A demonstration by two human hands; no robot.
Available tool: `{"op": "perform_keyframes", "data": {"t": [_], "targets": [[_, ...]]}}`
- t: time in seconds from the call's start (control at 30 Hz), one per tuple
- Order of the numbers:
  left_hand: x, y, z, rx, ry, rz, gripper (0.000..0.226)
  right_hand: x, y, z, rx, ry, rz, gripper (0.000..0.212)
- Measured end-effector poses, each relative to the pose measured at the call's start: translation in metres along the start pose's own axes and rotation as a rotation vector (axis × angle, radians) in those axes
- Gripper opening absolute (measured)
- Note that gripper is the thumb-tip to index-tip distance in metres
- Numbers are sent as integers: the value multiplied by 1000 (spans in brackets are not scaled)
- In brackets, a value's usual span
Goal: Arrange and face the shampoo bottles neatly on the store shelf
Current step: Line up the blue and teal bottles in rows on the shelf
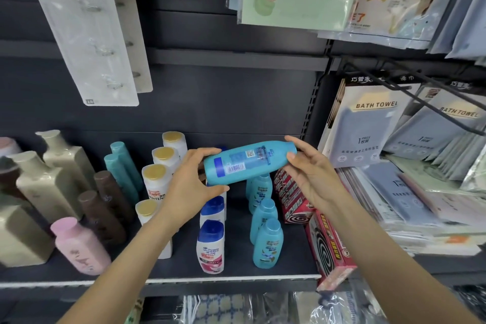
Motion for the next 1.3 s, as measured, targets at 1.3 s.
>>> {"op": "perform_keyframes", "data": {"t": [1.3], "targets": [[8, 36, -16, 97, 153, 340, 10, 9, -1, -11, -400, -146, 273, 29]]}}
Point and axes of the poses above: each hand's wrist, its own x-axis towards the middle knuckle, its own z-axis out of the back of the hand, y = z × x, the point moved 1 cm from there along x, towards the middle knuckle, and after that the axes turned 2 degrees about -z, right-handed, at the moved point
